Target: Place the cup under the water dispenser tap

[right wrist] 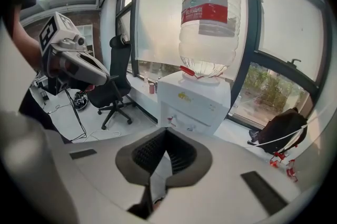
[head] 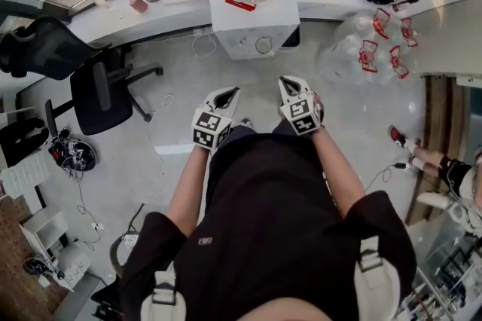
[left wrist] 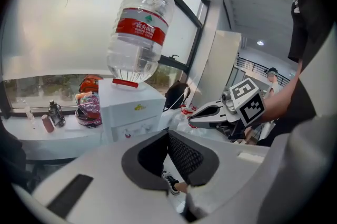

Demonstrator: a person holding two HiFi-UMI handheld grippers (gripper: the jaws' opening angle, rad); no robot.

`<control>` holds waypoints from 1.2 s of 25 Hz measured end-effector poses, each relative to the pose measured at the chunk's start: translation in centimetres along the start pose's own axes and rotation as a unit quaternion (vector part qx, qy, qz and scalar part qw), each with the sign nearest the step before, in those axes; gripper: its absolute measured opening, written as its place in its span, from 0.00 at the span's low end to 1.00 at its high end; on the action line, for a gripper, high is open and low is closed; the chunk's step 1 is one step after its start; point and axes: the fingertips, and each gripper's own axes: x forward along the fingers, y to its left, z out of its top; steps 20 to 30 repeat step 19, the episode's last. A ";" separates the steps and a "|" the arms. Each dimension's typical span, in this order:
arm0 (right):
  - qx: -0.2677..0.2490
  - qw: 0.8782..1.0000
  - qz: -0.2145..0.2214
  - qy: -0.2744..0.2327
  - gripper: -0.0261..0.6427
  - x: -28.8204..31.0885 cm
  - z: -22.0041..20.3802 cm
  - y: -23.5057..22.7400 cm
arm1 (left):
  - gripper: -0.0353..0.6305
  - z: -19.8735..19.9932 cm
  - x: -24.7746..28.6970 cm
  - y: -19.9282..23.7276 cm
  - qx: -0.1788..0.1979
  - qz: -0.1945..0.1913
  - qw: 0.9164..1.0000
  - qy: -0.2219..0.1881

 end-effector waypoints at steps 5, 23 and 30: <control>0.002 1.000 -0.011 -0.008 0.03 -1.3 -0.3 0.9 | 0.05 -0.5 -1.0 -1.6 0.005 -0.009 1.000 -0.007; 0.014 0.999 -0.037 -0.017 0.03 -4.3 -0.4 4.5 | 0.05 -3.0 -6.5 -0.9 -0.015 0.006 1.000 -0.026; 0.014 0.999 -0.037 -0.017 0.03 -4.3 -0.4 4.5 | 0.05 -3.0 -6.5 -0.9 -0.015 0.006 1.000 -0.026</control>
